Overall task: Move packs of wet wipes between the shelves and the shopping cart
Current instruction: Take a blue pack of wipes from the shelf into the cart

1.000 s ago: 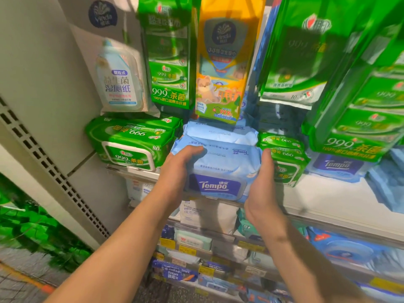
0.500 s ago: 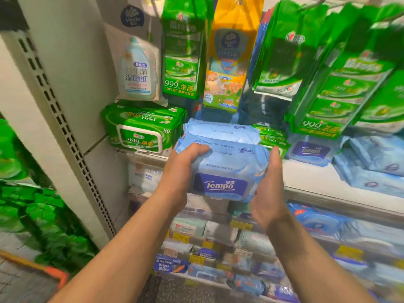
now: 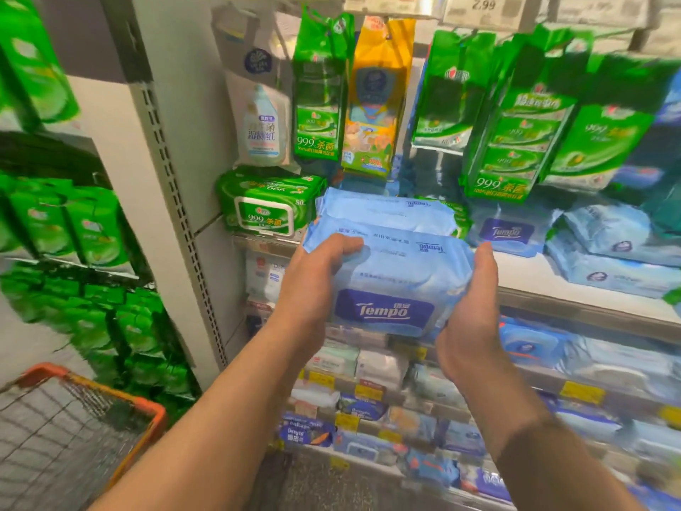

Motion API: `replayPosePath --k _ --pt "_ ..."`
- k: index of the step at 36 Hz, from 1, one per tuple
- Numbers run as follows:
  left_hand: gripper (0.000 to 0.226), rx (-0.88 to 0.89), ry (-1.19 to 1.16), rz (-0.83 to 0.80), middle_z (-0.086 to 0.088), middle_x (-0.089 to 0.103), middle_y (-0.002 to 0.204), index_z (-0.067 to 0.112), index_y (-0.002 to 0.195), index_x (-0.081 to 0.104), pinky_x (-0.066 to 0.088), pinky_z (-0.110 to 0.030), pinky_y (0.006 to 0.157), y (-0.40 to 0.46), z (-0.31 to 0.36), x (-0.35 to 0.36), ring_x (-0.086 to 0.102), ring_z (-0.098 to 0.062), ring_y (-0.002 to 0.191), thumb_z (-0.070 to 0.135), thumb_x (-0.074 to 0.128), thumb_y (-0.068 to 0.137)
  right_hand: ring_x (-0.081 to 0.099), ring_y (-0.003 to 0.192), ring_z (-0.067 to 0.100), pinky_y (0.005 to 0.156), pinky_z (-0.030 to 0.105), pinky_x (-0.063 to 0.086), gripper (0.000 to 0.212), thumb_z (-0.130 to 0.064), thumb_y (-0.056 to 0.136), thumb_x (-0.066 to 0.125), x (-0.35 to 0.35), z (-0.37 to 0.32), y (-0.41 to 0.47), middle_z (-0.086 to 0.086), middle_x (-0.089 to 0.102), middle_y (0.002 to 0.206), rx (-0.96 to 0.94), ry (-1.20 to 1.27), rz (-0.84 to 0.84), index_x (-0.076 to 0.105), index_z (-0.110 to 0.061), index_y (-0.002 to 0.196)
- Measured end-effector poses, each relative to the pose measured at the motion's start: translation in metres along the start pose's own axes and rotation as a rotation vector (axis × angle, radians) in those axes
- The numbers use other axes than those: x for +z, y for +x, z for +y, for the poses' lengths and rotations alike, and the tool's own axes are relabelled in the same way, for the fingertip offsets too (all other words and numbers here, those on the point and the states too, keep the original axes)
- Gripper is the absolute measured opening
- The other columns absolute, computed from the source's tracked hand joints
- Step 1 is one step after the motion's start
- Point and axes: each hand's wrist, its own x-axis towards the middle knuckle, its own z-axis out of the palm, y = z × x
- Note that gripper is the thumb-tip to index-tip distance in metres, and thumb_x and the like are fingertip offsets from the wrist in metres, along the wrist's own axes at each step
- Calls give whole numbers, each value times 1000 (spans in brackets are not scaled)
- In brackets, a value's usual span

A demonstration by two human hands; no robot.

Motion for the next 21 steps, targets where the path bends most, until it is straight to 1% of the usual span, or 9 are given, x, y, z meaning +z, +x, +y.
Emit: replayPosePath --k 2,4,5,7,8,10,13,15,21 --pt "45 47 1 29 -14 77 110 18 110 73 58 -36 65 -20 0 0 75 -32 89 36 72 68 70 111 24 90 43 58 58 -57 103 27 -1 -3 -12 5 74 119 35 -9 -8 63 -21 131" --pt "56 61 -8 77 -15 76 113 15 114 73 59 -42 73 -42 1 0 74 -36 97 37 72 63 73 101 20 76 35 61 55 -57 103 27 -1 -5 -26 2 76 111 60 -14 -51 67 -23 120" --pt "60 59 -17 103 -14 76 113 12 119 71 59 -40 71 -53 0 0 74 -37 98 37 72 64 75 96 18 68 31 61 54 -56 104 26 -1 -5 -33 1 78 106 71 -11 -78 68 -24 116" --pt "47 53 -44 148 -13 77 109 9 122 69 57 -30 57 -77 0 -3 73 -31 83 30 69 80 76 88 15 60 26 58 53 -54 105 24 -1 -4 -50 -1 79 99 100 -9 -125 67 -24 111" --pt "41 53 -56 159 -12 77 108 10 120 69 55 -26 49 -91 -1 -5 72 -28 74 28 67 84 76 87 15 59 26 58 54 -54 105 23 -1 -3 -58 -1 79 99 114 -6 -151 67 -24 112" --pt "48 57 -36 225 -14 77 113 9 121 70 51 -24 44 -115 -3 -11 71 -25 67 33 68 80 76 91 18 62 27 59 55 -54 106 22 0 3 -74 2 78 104 149 -4 -203 65 -22 117" --pt "46 101 -53 318 -16 75 118 8 128 68 52 -24 45 -153 -6 -22 71 -24 70 28 65 87 74 99 21 68 30 60 56 -53 106 21 6 13 -101 4 76 112 203 -18 -262 63 -21 125" --pt "48 119 -37 385 -12 76 115 13 125 70 52 -25 46 -175 -7 -34 73 -24 72 33 66 82 73 103 23 73 34 61 58 -56 104 23 13 20 -119 5 75 116 257 -34 -321 63 -21 127" --pt "33 182 -37 525 -11 78 111 20 121 70 57 -29 51 -238 -2 -74 75 -27 76 30 62 90 75 95 25 71 36 62 58 -59 103 25 45 48 -164 4 77 108 362 -70 -462 66 -23 120"
